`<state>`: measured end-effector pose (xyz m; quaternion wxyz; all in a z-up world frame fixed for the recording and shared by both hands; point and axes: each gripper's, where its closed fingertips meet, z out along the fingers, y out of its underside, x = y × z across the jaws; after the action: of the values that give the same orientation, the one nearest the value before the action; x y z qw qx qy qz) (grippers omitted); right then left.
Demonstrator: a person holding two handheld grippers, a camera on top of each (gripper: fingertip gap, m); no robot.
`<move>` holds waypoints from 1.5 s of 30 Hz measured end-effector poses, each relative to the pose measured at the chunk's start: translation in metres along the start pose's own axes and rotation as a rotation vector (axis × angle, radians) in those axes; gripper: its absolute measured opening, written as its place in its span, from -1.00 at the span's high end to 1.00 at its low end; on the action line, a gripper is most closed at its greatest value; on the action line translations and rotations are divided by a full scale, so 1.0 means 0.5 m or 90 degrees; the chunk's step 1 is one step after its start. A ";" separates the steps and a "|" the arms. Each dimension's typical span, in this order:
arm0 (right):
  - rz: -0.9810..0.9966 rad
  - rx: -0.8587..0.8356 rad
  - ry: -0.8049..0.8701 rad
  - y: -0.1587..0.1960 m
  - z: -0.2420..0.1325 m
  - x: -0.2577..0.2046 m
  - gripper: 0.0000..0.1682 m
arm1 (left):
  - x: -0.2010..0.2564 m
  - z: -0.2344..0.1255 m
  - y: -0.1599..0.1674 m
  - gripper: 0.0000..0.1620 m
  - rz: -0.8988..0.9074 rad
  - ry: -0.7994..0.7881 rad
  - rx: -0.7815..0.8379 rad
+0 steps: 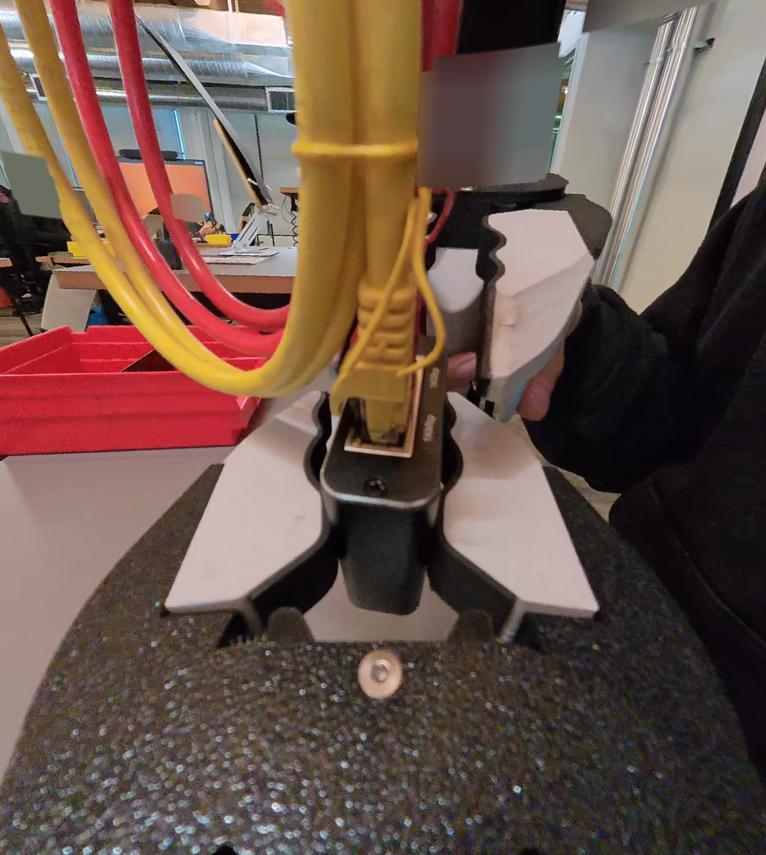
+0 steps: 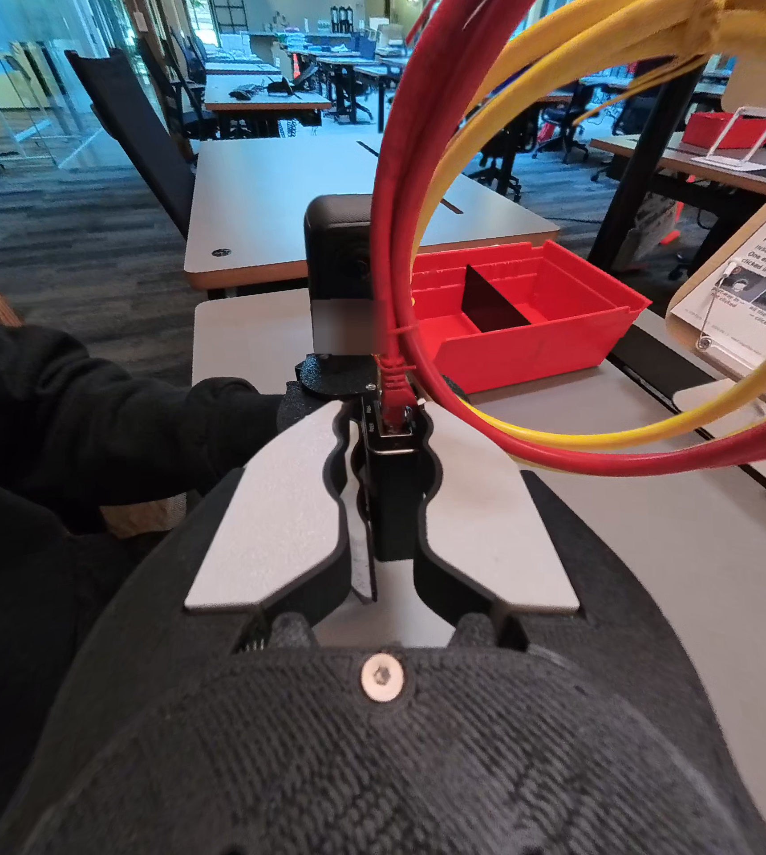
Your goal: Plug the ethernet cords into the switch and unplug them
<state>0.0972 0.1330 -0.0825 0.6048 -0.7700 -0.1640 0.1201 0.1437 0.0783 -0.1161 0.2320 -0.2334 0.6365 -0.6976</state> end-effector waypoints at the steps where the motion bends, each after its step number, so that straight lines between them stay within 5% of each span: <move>1: 0.002 0.002 -0.004 0.001 0.000 0.000 0.66 | -0.002 0.000 0.001 0.44 0.003 -0.006 -0.001; 23: 0.036 -0.006 -0.046 0.015 0.019 -0.005 0.72 | -0.002 -0.029 0.021 0.44 -0.041 -0.065 -0.058; 45: 0.074 -0.001 -0.025 0.038 -0.024 0.036 0.72 | -0.020 0.024 0.041 0.45 -0.096 -0.060 -0.091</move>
<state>0.1204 0.1255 -0.0979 0.5931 -0.7759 -0.1314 0.1702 0.1595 0.0735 -0.1357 0.1916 -0.3293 0.6535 -0.6541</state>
